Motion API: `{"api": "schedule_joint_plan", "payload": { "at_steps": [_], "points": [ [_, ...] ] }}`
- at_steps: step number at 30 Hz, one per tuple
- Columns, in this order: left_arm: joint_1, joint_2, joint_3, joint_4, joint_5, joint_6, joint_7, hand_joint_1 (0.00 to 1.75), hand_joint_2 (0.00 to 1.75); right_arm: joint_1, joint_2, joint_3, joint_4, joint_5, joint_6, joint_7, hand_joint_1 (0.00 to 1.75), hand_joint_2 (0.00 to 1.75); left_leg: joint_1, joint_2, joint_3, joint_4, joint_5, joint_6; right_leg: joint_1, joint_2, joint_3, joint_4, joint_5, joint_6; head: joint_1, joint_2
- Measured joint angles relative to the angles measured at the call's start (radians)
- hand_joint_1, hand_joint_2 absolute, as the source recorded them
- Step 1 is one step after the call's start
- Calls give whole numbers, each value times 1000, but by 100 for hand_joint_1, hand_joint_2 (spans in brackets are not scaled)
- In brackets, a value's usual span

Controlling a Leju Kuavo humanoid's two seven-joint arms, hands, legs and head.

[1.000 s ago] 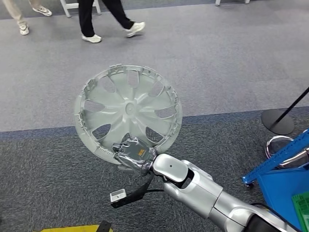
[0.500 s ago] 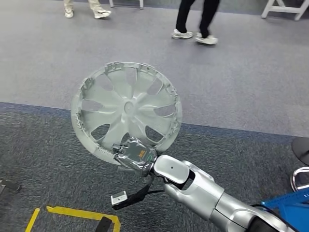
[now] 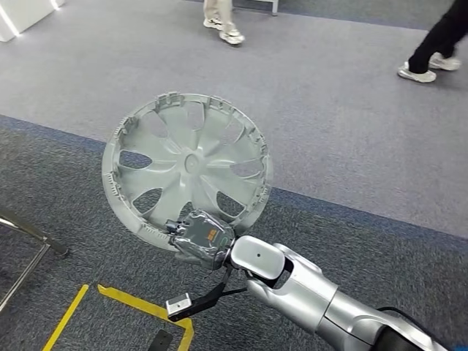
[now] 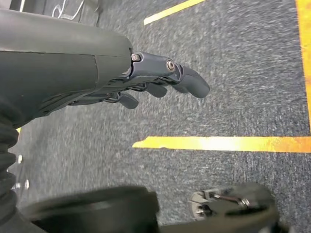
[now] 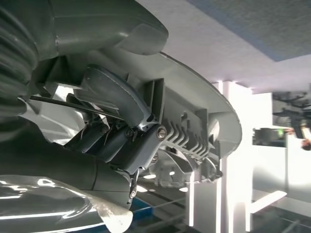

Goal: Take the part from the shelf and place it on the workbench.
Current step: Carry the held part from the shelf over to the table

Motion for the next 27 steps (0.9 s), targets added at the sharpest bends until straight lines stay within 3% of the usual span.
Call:
{"api": "schedule_joint_plan", "payload": {
  "at_steps": [2, 3, 5, 7, 9, 11, 12, 14, 16, 18, 19, 20, 22, 23, 25, 26, 27],
  "points": [
    [-1, 0, -1, 0, -1, -4, 3, 0, 175, 2, 0, 2, 0, 2, -2, -2, 175, 175, 4, 21, -50, 110, -40, -9, 1, -31, 3, 0, -5, -2, 0, 0],
    [-1, 0, -2, 0, -2, -6, 5, 0, 175, 3, 0, 4, 0, 3, -3, -3, 175, 175, 6, 26, -57, 124, -36, -12, 2, -45, 5, 1, -7, -2, 0, 0],
    [-1, 2, -8, 0, -5, -9, 10, 0, 175, 6, 0, 6, -3, 4, -9, -5, 175, 175, 9, 42, -13, 39, 22, -14, 2, -71, 12, 1, -13, 2, -1, 0],
    [-2, 2, -13, 0, -6, -10, 13, 0, 175, 8, -1, 6, -6, 5, -15, -7, 175, 175, 1, 90, 51, -87, 69, -7, 6, -94, 20, 2, -21, 11, -1, 0],
    [-5, 1, -16, 0, -7, -9, 15, 0, 175, 8, -4, 6, -10, 5, -21, -7, 175, 175, -9, 117, 71, -135, 74, 9, 13, -115, 24, 3, -28, 21, -1, 0],
    [-5, 1, -17, 0, -7, -9, 16, 0, 175, 8, -6, 6, -15, 6, -23, -7, 175, 175, -11, 96, 69, -137, 73, 24, 14, -134, 30, 2, -35, 31, 1, 0],
    [-4, 0, -17, 0, -7, -8, 17, 0, 175, 8, -7, 6, -18, 6, -24, -7, 175, 175, -10, 85, 70, -138, 73, 29, 11, -126, 31, 7, -43, 37, 2, 0],
    [-6, 1, -18, 0, -7, -7, 17, 0, 175, 8, -8, 6, -22, 5, -25, -7, 175, 175, -5, 61, 74, -141, 74, 41, 5, -81, 3, 67, -78, 44, 5, 0],
    [-10, 0, -18, 0, -7, -7, 17, 0, 175, 11, -13, 6, -24, 5, -25, -7, 175, 175, -4, 36, 74, -141, 74, 49, 4, -36, -66, 195, -129, 46, 10, 0],
    [-10, -1, -19, 0, -7, -8, 17, 0, 175, 16, -19, 7, -24, 7, -25, -8, 175, 175, -5, 6, 74, -141, 73, 53, 4, -22, -125, 280, -141, 45, 12, 0],
    [-9, -1, -19, 0, -7, -8, 17, 0, 175, 17, -20, 7, -24, 8, -25, -9, 175, 175, -5, -9, 75, -140, 72, 53, 4, -19, -131, 273, -121, 43, 12, 0],
    [-8, -1, -19, 0, -7, -9, 18, 0, 175, 17, -21, 8, -24, 8, -25, -10, 175, 175, -4, -24, 75, -140, 72, 52, 4, -14, -118, 229, -86, 41, 12, 0],
    [-9, -2, -19, 0, -7, -11, 19, 0, 175, 16, -21, 8, -24, 8, -25, -12, 175, 175, -4, -53, 74, -138, 71, 48, 0, 23, -65, 102, -20, 34, 12, 0],
    [-9, -3, -19, 0, -7, -11, 19, 0, 175, 16, -21, 8, -24, 8, -25, -12, 175, 175, -3, -67, 71, -136, 72, 44, -2, 43, -41, 54, -4, 33, 11, 0],
    [-7, -3, -20, 0, -8, -10, 19, 0, 175, 16, -21, 8, -24, 9, -26, -14, 175, 175, 1, -89, 64, -134, 74, 31, -3, 62, -20, 21, -5, 31, 11, 0],
    [-5, -3, -21, 0, -10, -9, 19, 0, 175, 16, -21, 9, -24, 9, -26, -15, 175, 175, 4, -99, 63, -136, 76, 24, -2, 53, -17, 17, -5, 29, 10, 0],
    [-4, -3, -22, 0, -12, -8, 19, 0, 175, 17, -21, 9, -25, 11, -27, -16, 175, 175, 4, -94, 62, -134, 74, 18, -2, 42, -13, 13, -4, 25, 11, 0]
  ]
}}
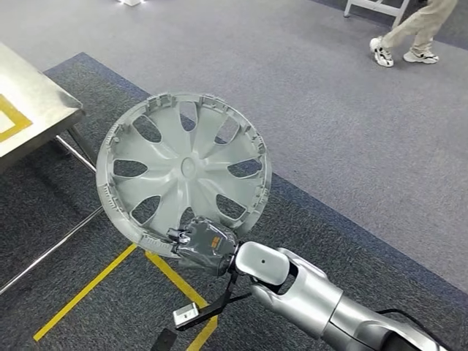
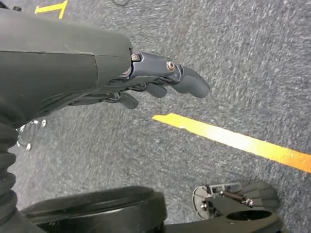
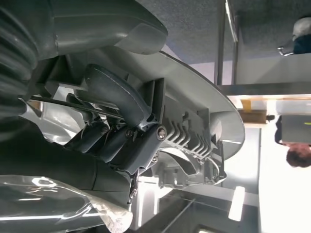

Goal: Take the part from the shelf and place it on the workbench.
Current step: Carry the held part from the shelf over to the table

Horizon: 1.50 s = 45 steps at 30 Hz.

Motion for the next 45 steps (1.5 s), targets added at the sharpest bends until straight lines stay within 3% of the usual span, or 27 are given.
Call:
{"api": "schedule_joint_plan", "payload": {
  "at_steps": [2, 4, 6, 7, 9, 10, 12, 13, 15, 17, 19, 21, 22, 23, 24, 26, 28, 30, 32, 34, 36, 37, 38, 39, 41, 43, 45],
  "points": [
    [0, -1, -2, 0, -3, 2, 0, 0, 175, 1, -1, 0, -4, 1, -4, 0, 175, 175, -4, 47, -19, 44, -29, -9, -3, -26, 9, -7, 1, -11, -6, 0],
    [-4, -1, -5, 0, -5, 4, 1, 0, 175, 3, -6, 0, -8, 2, -10, 0, 175, 175, -4, 101, -71, 160, -87, -16, -1, -54, 14, -9, -3, -19, -12, 0],
    [-5, -1, -8, 0, -5, 7, 1, 0, 175, 9, -12, -1, -13, 3, -11, -1, 175, 175, -1, 118, -118, 262, -119, -22, 0, -82, 17, -8, -7, -21, -12, 0],
    [-5, -1, -10, 0, -5, 9, 2, 0, 175, 12, -14, 0, -16, 4, -11, -2, 175, 175, 0, 122, -118, 265, -109, -23, 0, -95, 20, -8, -10, -21, -12, 0],
    [-5, -1, -11, 0, -4, 10, 2, 0, 175, 15, -17, 0, -21, 6, -11, -3, 175, 175, -1, 142, -66, 165, -45, -20, 0, -120, 29, -8, -17, -17, -12, 0],
    [-5, 0, -12, 0, -4, 10, 2, 0, 175, 15, -18, 0, -24, 6, -11, -3, 175, 175, -6, 166, -31, 98, -19, -17, 2, -131, 35, -8, -21, -13, -13, 0],
    [-8, 0, -13, 0, -3, 11, 2, 0, 175, 14, -21, -1, -29, 6, -11, -3, 175, 175, -15, 203, 11, 11, 2, -6, 9, -153, 42, -7, -29, -3, -12, 0],
    [-8, -1, -13, 0, -3, 11, 2, 0, 175, 14, -23, -1, -30, 6, -11, -3, 175, 175, -20, 205, 14, 2, -3, 0, 13, -165, 45, -8, -32, 2, -11, 0],
    [-6, -1, -14, 0, -3, 11, 2, 0, 175, 12, -25, -1, -35, 7, -11, -4, 175, 175, -17, 180, 13, -3, -2, 12, 13, -184, 50, -10, -40, 12, -8, 0],
    [-5, -1, -15, 0, 2, 13, 2, 0, 175, 8, -25, -1, -40, 8, -10, -6, 175, 175, -11, 155, 15, -7, 0, 24, 9, -146, 37, 25, -68, 22, -4, 0],
    [-9, -2, -13, 0, 17, 21, 1, 0, 175, -1, -26, 1, -42, 10, -8, -8, 175, 175, -7, 131, 15, -8, 1, 32, 6, -85, -20, 141, -124, 25, 4, 0],
    [-10, -3, -9, 0, 30, 25, -2, 0, 175, -9, -27, 6, -41, 22, -2, 3, 175, 175, -8, 102, 16, -8, 1, 36, 6, -64, -89, 261, -158, 25, 6, 0],
    [-10, -3, -8, 0, 29, 22, -6, 0, 175, -13, -26, 9, -41, 31, 2, 13, 175, 175, -8, 87, 16, -8, 1, 36, 6, -62, -105, 278, -149, 24, 7, 0],
    [-10, -3, -8, 0, 25, 17, -9, 0, 175, -15, -25, 12, -40, 42, 6, 26, 175, 175, -8, 72, 17, -7, 1, 36, 6, -58, -102, 253, -119, 22, 6, 0],
    [-10, -4, -9, 0, 17, 12, -13, 0, 175, -18, -23, 13, -40, 54, 9, 39, 175, 175, -8, 56, 17, -6, 0, 35, 6, -49, -82, 195, -78, 19, 7, 0],
    [-11, -7, -15, 0, -4, 3, -18, 0, 175, -18, -22, 14, -40, 80, 14, 67, 175, 175, -7, 25, 15, -3, 0, 30, 1, -3, -26, 63, -17, 10, 6, 0],
    [-10, -9, -24, 0, -23, 1, -21, 0, 175, -14, -22, 11, -39, 104, 16, 89, 175, 175, -3, 1, 7, -2, 2, 18, 0, 26, 5, 5, -7, 5, 6, 0],
    [-4, -11, -33, 0, -34, 11, -26, 0, 175, -3, -21, 6, -41, 128, 17, 104, 175, 175, 3, -17, 2, -3, 5, 4, 2, 10, 13, -3, -7, 0, 6, 0],
    [5, -13, -39, -9, -46, 41, -30, 0, 175, 18, -22, -8, -47, 154, 15, 122, 175, 175, -1, 19, -8, 22, -14, -7, -1, -16, 22, -12, -6, -10, -1, 0],
    [24, -2, -43, -61, -85, 90, 16, 0, 175, 44, -25, -29, -53, 177, 13, 136, 175, 175, -5, 87, -50, 119, -66, -17, -2, -46, 31, -16, -9, -20, -9, 0],
    [69, 41, -46, -207, -180, 145, 157, 0, 175, 69, -30, -45, -55, 194, 13, 143, 175, 175, 0, 116, -104, 237, -113, -24, 0, -75, 36, -16, -15, -25, -10, 0],
    [97, 74, -47, -309, -244, 162, 244, 0, 175, 79, -32, -51, -55, 199, 13, 144, 175, 175, 2, 121, -115, 262, -113, -27, 0, -88, 39, -16, -18, -25, -11, 0],
    [122, 109, -48, -412, -304, 165, 319, 0, 175, 87, -33, -56, -55, 202, 12, 145, 175, 175, 4, 124, -107, 249, -95, -28, 0, -101, 42, -16, -22, -24, -11, 0],
    [141, 144, -47, -505, -352, 158, 373, 0, 175, 92, -34, -59, -55, 204, 12, 145, 175, 175, 5, 132, -83, 200, -62, -28, 0, -114, 47, -15, -26, -22, -11, 0],
    [168, 201, -44, -659, -413, 123, 424, 0, 175, 94, -35, -64, -55, 203, 11, 142, 175, 175, -2, 175, -20, 70, -6, -21, 4, -136, 57, -14, -36, -14, -12, 0],
    [181, 244, -36, -781, -445, 71, 435, 0, 175, 90, -34, -67, -54, 200, 7, 137, 175, 175, -12, 207, 6, 6, 4, -8, 12, -160, 61, -12, -44, -4, -10, 0],
    [188, 276, -16, -865, -466, 14, 426, 0, 175, 79, -30, -68, -50, 193, 5, 129, 175, 175, -14, 190, 3, 2, 0, 6, 17, -186, 66, -14, -50, 5, -8, 0]
  ]
}}
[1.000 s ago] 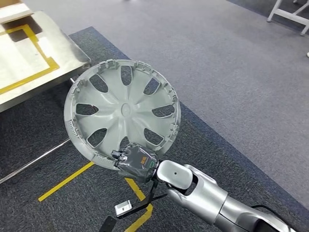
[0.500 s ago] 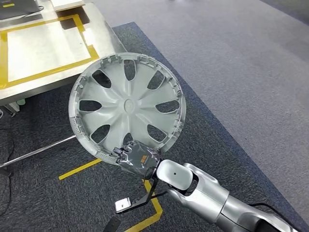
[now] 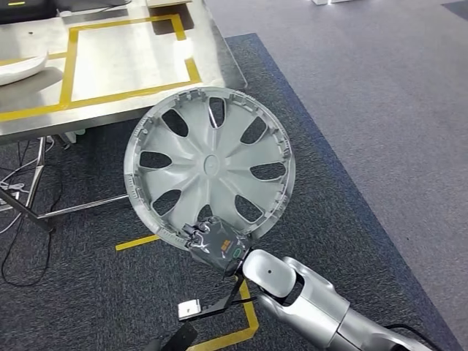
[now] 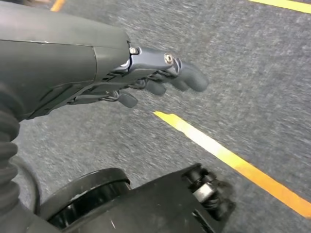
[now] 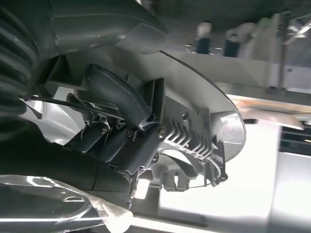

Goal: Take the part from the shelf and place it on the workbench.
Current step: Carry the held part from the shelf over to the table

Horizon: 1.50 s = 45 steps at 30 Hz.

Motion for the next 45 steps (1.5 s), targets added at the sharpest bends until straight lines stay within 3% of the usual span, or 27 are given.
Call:
{"api": "schedule_joint_plan", "payload": {
  "at_steps": [1, 3, 5, 7, 8, 9, 11, 12, 13, 15, 16, 17, 20, 22, 23, 25, 27, 29, 31, 33, 35, 37, 38, 39, 42, 43, 45],
  "points": [
    [5, 11, 16, -28, -9, -24, -9, 0, 175, -8, 4, 1, 2, -4, 0, -3, 175, 175, 2, -13, 1, -2, 1, 6, -1, 1, 1, 2, -8, 7, 1, 0],
    [9, 25, 52, -69, -27, -61, -29, 0, 175, -26, 15, 4, 7, -13, 1, -8, 175, 175, 8, -37, 4, -7, 4, 17, -4, 48, -23, 59, -43, 16, 4, 0],
    [7, 32, 90, -90, -43, -88, -50, 0, 175, -41, 21, 9, 16, -19, 2, -14, 175, 175, 10, -62, 4, -8, 6, 24, -5, 105, -89, 193, -100, 16, 8, 0],
    [6, 38, 119, -96, -49, -107, -66, 0, 175, -49, 25, 16, 28, -23, 2, -21, 175, 175, 10, -93, 5, -8, 6, 26, -5, 123, -151, 294, -121, 11, 9, 0],
    [6, 40, 132, -97, -50, -113, -73, 0, 175, -52, 29, 20, 33, -25, 2, -23, 175, 175, 10, -109, 6, -8, 6, 25, -5, 126, -161, 292, -101, 8, 9, 0],
    [6, 43, 143, -98, -50, -119, -79, 0, 175, -57, 33, 25, 37, -26, 2, -25, 175, 175, 10, -125, 7, -7, 6, 25, -5, 131, -152, 251, -63, 4, 9, 0],
    [6, 44, 162, -98, -52, -130, -90, 0, 175, -69, 41, 31, 44, -31, 2, -26, 175, 175, 10, -154, 6, -5, 5, 22, -8, 171, -105, 116, 18, -4, 8, 0],
    [5, 44, 170, -99, -54, -136, -95, 0, 175, -75, 44, 33, 48, -33, 1, -25, 175, 175, 11, -168, 2, -3, 6, 18, -11, 192, -82, 61, 39, -7, 8, 0],
    [6, 42, 178, -99, -58, -143, -100, 0, 175, -80, 47, 35, 51, -32, 1, -19, 175, 175, 13, -180, -3, -2, 8, 12, -11, 209, -68, 30, 45, -9, 7, 0],
    [20, 25, 187, -92, -73, -122, -109, 0, 175, -85, 51, 38, 56, -25, -2, -2, 175, 175, 18, -202, -11, -5, 13, -2, -11, 204, -57, 14, 41, -12, 6, 0],
    [34, 2, 186, -77, -79, -83, -116, 0, 175, -85, 53, 39, 57, -21, -4, 6, 175, 175, 16, -199, -11, -4, 12, -8, -12, 194, -53, 11, 43, -16, 5, 0],
    [50, -25, 180, -55, -82, -33, -126, 0, 175, -86, 53, 39, 57, -18, -8, 11, 175, 175, 14, -179, -16, 7, 4, -12, -15, 182, -49, 8, 44, -20, 3, 0],
    [78, -98, 157, 26, -52, 59, -166, 0, 175, -85, 52, 37, 58, -15, -13, 18, 175, 175, 11, -88, -81, 147, -72, -22, -17, 141, -39, 2, 42, -32, -5, 0],
    [74, -130, 151, 85, -3, 83, -199, 0, 175, -82, 50, 35, 59, -17, -15, 14, 175, 175, 17, -71, -133, 253, -108, -28, -15, 108, -38, 2, 38, -34, -5, 0],
    [63, -147, 155, 133, 31, 93, -232, 0, 175, -81, 49, 35, 59, -20, -18, 8, 175, 175, 18, -68, -136, 262, -101, -30, -15, 93, -37, 2, 36, -33, -5, 0],
    [28, -184, 179, 265, 100, 97, -328, 0, 175, -80, 49, 36, 60, -31, -27, -5, 175, 175, 19, -53, -86, 171, -45, -28, -15, 66, -31, 2, 32, -28, -6, 0],
    [-15, -222, 214, 406, 140, 79, -412, 0, 175, -83, 49, 36, 59, -41, -39, -13, 175, 175, 12, -17, -20, 46, -3, -18, -9, 43, -25, 3, 25, -19, -7, 0],
    [-49, -253, 241, 512, 152, 67, -448, 0, 175, -86, 49, 35, 59, -47, -46, -17, 175, 175, 4, -2, 3, -1, 1, -7, -3, 23, -20, 3, 18, -8, -5, 0],
    [-69, -274, 257, 584, 157, 65, -454, 0, 175, -88, 50, 35, 58, -50, -49, -22, 175, 175, 5, -20, 2, -4, 2, 5, -3, 11, -16, 1, 13, 2, -4, 0],
    [-86, -288, 271, 642, 160, 62, -446, 0, 175, -91, 50, 34, 56, -66, -54, -35, 175, 175, 10, -33, 5, -9, 5, 17, -7, 47, -31, 32, -13, 12, -2, 0],
    [-105, -294, 282, 692, 161, 46, -432, 0, 175, -94, 48, 34, 56, -89, -61, -57, 175, 175, 12, -44, 5, -10, 6, 25, -10, 105, -87, 145, -69, 16, 2, 0],
    [-118, -288, 291, 729, 162, 22, -425, 0, 175, -95, 44, 34, 56, -109, -66, -83, 175, 175, 11, -56, 6, -10, 4, 29, -10, 125, -157, 270, -107, 17, 3, 0],
    [-122, -282, 296, 744, 164, 13, -426, 0, 175, -95, 41, 34, 55, -119, -67, -94, 175, 175, 11, -61, 6, -10, 3, 30, -10, 127, -176, 291, -100, 18, 3, 0],
    [-124, -275, 300, 758, 168, 7, -428, 0, 175, -95, 38, 35, 54, -128, -67, -105, 175, 175, 11, -67, 8, -9, 3, 30, -10, 127, -175, 269, -73, 17, 3, 0],
    [-126, -256, 312, 786, 181, 7, -433, 0, 175, -102, 30, 35, 50, -150, -67, -125, 175, 175, 10, -80, 9, -5, -2, 22, -12, 130, -99, 78, 33, 9, 4, 0],
    [-126, -253, 317, 794, 186, 11, -434, 0, 175, -105, 29, 35, 48, -156, -68, -129, 175, 175, 9, -83, 7, -4, -3, 17, -11, 132, -80, 35, 46, 7, 3, 0],
    [-124, -248, 327, 808, 196, 20, -430, 0, 175, -109, 26, 37, 45, -167, -68, -137, 175, 175, 8, -86, 3, -2, -2, 6, -8, 136, -66, 12, 46, 0, 2, 0]
  ]
}}
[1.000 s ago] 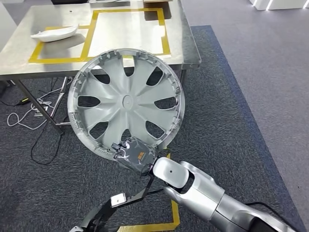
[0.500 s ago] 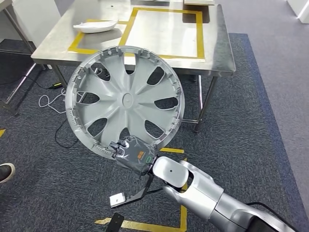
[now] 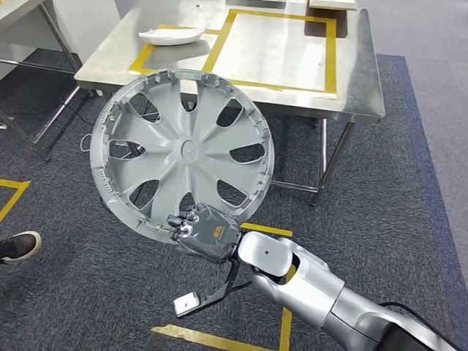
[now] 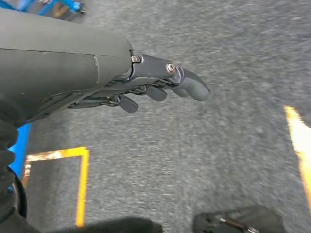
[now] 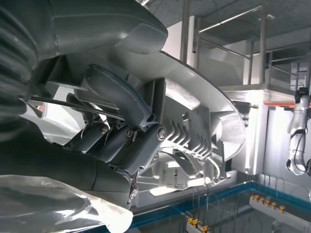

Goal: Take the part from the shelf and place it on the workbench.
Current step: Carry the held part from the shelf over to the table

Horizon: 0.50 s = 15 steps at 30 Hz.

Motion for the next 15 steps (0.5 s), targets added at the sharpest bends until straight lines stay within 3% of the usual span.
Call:
{"api": "schedule_joint_plan", "payload": {
  "at_steps": [3, 6, 7, 8, 9, 12, 13, 15],
  "points": [
    [1, 3, 12, 13, 7, 12, 11, 0, 175, -3, -7, 2, -9, -16, 0, -8, 175, 175, 4, 7, -7, 23, -18, -17, -3, -3, 6, -5, 3, -17, -2, 0],
    [-2, 5, 20, 18, 7, 17, 18, 0, 175, -5, -15, 4, -15, -25, -1, -10, 175, 175, 6, 17, -77, 190, -103, -28, -5, -11, 14, -7, 0, -30, -6, 0],
    [-5, 5, 21, 18, 7, 18, 20, 0, 175, -5, -18, 5, -16, -26, -1, -10, 175, 175, 6, 17, -103, 248, -124, -30, -5, -12, 16, -7, -1, -31, -6, 0],
    [-7, 6, 21, 19, 7, 18, 20, 0, 175, -4, -20, 6, -16, -26, -1, -11, 175, 175, 7, 18, -115, 278, -128, -31, -5, -13, 17, -7, -2, -31, -6, 0],
    [-8, 6, 22, 20, 7, 18, 21, 0, 175, -4, -22, 7, -16, -26, -1, -11, 175, 175, 9, 19, -110, 268, -111, -31, -5, -13, 20, -7, -4, -30, -6, 0],
    [-7, 7, 22, 24, 7, 19, 23, 0, 175, -4, -24, 11, -19, -26, -1, -12, 175, 175, 11, 24, -23, 88, -18, -28, -3, -11, 31, -5, -14, -20, -6, 0],
    [-7, 7, 22, 26, 7, 19, 23, 0, 175, -5, -25, 11, -20, -26, -1, -11, 175, 175, 10, 26, -1, 41, -7, -25, -1, -11, 32, -4, -16, -15, -7, 0],
    [-5, 7, 22, 28, 7, 19, 23, 0, 175, -6, -27, 12, -23, -26, -3, -11, 175, 175, 5, 25, 12, 12, -15, -15, 2, -13, 31, -4, -19, -4, -4, 0]
  ]
}}
